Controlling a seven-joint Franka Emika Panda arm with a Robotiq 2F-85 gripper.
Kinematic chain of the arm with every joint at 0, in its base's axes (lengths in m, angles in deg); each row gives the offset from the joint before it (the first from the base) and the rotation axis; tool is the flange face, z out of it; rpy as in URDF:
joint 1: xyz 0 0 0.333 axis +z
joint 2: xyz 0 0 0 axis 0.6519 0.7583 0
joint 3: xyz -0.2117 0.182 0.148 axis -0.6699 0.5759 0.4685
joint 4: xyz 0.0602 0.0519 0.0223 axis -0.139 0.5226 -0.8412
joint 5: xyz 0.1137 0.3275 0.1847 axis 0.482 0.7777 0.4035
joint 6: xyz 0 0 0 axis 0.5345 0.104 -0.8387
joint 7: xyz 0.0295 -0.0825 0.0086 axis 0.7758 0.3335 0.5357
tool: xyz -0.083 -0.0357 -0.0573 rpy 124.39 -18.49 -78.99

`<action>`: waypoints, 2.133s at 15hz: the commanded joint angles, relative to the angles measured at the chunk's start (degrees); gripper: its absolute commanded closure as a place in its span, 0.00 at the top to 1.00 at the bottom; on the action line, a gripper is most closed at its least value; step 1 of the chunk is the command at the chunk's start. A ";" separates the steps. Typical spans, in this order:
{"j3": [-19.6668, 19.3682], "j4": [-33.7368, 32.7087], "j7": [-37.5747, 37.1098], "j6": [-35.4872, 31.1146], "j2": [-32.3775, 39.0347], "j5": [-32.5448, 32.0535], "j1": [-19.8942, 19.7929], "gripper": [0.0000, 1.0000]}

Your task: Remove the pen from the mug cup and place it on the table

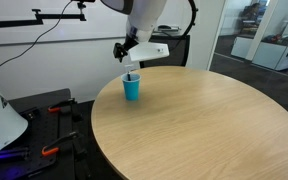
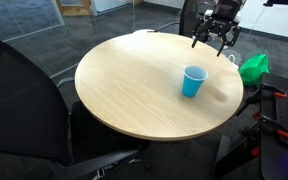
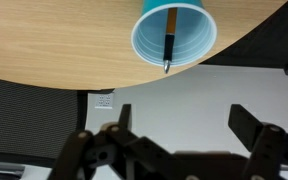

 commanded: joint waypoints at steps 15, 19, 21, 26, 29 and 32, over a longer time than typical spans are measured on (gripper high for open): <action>2.73 -1.46 5.37 -4.39 8.94 4.99 -0.34 0.46; 2.98 -2.67 5.22 -4.30 10.83 4.86 -0.33 0.43; 3.14 -3.46 5.22 -4.11 11.74 4.83 -0.42 0.42; 3.72 -5.36 4.90 -3.87 13.63 4.42 -0.40 0.44; 4.16 -6.31 4.76 -3.63 14.66 4.20 -0.41 0.43; 4.49 -7.09 4.78 -3.47 15.70 4.12 -0.51 0.41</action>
